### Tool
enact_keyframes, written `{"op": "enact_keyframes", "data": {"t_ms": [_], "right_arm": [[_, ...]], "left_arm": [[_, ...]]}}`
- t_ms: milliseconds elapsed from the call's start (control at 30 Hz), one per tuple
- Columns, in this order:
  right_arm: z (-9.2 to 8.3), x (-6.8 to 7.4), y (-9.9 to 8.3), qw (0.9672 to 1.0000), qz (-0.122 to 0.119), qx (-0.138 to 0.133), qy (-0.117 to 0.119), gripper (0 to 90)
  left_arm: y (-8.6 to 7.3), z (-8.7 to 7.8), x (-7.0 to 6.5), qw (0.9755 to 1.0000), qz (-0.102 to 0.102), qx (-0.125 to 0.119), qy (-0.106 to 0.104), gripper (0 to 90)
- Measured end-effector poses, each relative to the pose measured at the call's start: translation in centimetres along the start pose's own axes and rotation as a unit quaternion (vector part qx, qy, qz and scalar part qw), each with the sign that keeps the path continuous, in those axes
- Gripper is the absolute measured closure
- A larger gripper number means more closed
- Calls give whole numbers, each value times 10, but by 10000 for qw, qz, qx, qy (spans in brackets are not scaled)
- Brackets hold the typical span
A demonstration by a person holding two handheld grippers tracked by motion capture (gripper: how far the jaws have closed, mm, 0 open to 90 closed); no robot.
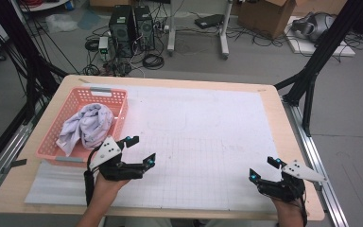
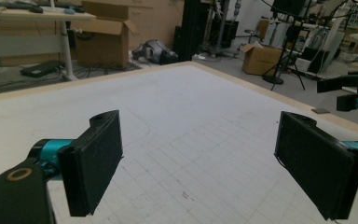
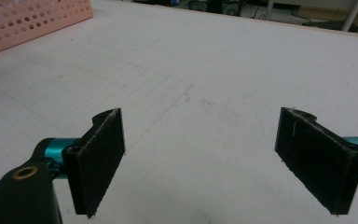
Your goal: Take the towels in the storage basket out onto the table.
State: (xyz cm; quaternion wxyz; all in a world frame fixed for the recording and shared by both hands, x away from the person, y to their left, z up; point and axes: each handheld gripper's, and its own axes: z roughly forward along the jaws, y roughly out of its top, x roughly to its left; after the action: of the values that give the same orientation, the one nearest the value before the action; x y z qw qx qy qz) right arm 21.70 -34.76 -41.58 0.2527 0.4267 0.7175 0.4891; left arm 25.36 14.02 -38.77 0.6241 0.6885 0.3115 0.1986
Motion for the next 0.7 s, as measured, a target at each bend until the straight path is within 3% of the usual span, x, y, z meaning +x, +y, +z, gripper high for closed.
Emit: {"op": "enact_keyframes", "data": {"t_ms": [367,433,533,700], "right_arm": [[0,2,-1,10000,37,68,45,146],[1,2,-1,9999,35,116,82,147],[2,3,-2,9998,52,142,107,146],[3,2,-2,9998,46,166,104,146]], "left_arm": [[41,-27,27,9994,107,-162,275,154],[52,-35,36,9989,138,-182,410,154],[56,-39,42,9985,134,-198,496,154],[65,-48,61,9973,95,-124,719,154]]}}
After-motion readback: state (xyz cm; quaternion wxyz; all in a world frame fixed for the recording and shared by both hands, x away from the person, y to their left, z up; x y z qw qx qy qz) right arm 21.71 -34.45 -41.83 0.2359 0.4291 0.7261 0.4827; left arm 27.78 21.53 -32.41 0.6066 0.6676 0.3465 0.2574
